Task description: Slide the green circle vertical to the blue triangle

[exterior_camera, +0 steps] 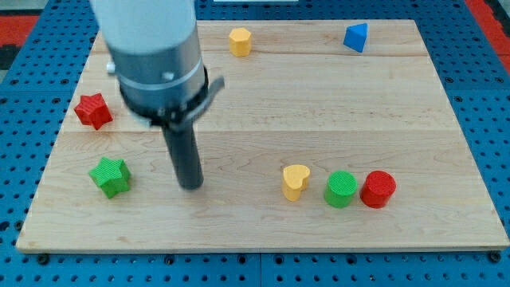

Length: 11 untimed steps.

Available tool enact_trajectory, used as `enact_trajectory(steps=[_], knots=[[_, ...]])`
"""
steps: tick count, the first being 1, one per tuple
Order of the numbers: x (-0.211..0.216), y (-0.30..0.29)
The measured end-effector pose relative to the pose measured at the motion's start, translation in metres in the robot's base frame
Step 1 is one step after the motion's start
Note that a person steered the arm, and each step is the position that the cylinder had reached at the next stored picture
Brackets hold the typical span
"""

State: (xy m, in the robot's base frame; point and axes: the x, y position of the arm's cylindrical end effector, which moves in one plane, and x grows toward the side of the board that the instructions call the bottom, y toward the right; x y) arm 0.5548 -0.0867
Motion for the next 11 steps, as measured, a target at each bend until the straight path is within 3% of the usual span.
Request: enact_trajectory(steps=[1,2,3,5,6,7,8,11], knots=[[0.037,0.060],[0.036,0.157],[0.007,0.199],[-0.074,0.196],[-0.088,0.173],[-0.111,0.197],[-0.114,0.224],[-0.116,0.213]])
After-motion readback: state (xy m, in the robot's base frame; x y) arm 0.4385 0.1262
